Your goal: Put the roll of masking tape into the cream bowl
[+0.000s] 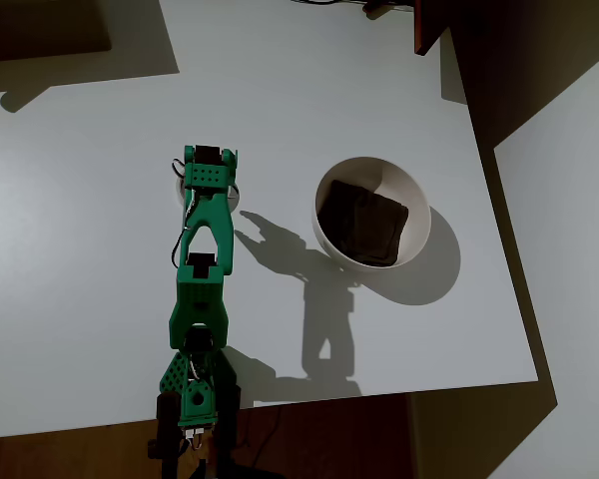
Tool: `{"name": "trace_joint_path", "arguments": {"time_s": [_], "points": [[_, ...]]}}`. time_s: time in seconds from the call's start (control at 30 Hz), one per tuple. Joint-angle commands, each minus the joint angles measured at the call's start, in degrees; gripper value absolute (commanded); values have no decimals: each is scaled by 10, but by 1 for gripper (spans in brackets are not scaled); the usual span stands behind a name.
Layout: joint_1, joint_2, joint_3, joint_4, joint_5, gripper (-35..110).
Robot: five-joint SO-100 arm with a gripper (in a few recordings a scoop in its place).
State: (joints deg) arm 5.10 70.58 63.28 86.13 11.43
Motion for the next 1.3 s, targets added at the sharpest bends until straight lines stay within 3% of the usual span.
{"name": "trace_joint_path", "arguments": {"time_s": [0.0, 1.27], "points": [[-4, 13, -39, -3, 13, 16], [-33, -126, -40, -72, 40, 13]]}}
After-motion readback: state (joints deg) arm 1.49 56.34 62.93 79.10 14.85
